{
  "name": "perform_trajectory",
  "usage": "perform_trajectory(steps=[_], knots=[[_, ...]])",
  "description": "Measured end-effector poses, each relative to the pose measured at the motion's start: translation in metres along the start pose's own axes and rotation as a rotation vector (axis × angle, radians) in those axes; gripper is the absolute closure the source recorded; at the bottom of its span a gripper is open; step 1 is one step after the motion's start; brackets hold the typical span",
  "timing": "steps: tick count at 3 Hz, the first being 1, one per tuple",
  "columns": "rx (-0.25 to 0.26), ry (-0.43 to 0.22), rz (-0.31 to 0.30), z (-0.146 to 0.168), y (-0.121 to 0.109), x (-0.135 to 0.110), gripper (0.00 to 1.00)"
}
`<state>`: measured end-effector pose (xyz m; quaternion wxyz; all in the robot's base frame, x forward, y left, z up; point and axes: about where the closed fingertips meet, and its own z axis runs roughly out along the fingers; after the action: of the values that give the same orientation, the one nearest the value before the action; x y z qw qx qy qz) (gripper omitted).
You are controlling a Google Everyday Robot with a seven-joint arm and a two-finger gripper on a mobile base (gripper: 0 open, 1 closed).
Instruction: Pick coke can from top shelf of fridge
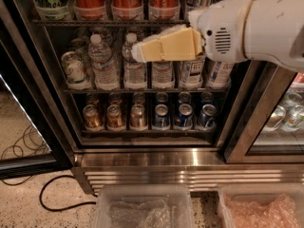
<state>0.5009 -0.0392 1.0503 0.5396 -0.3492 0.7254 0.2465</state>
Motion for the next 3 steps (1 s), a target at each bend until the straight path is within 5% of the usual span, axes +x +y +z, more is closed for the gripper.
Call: perform_trajectory(steps=[3], knots=[[0.037, -0.092, 0.006, 0.039, 0.011, -0.017, 0.00]])
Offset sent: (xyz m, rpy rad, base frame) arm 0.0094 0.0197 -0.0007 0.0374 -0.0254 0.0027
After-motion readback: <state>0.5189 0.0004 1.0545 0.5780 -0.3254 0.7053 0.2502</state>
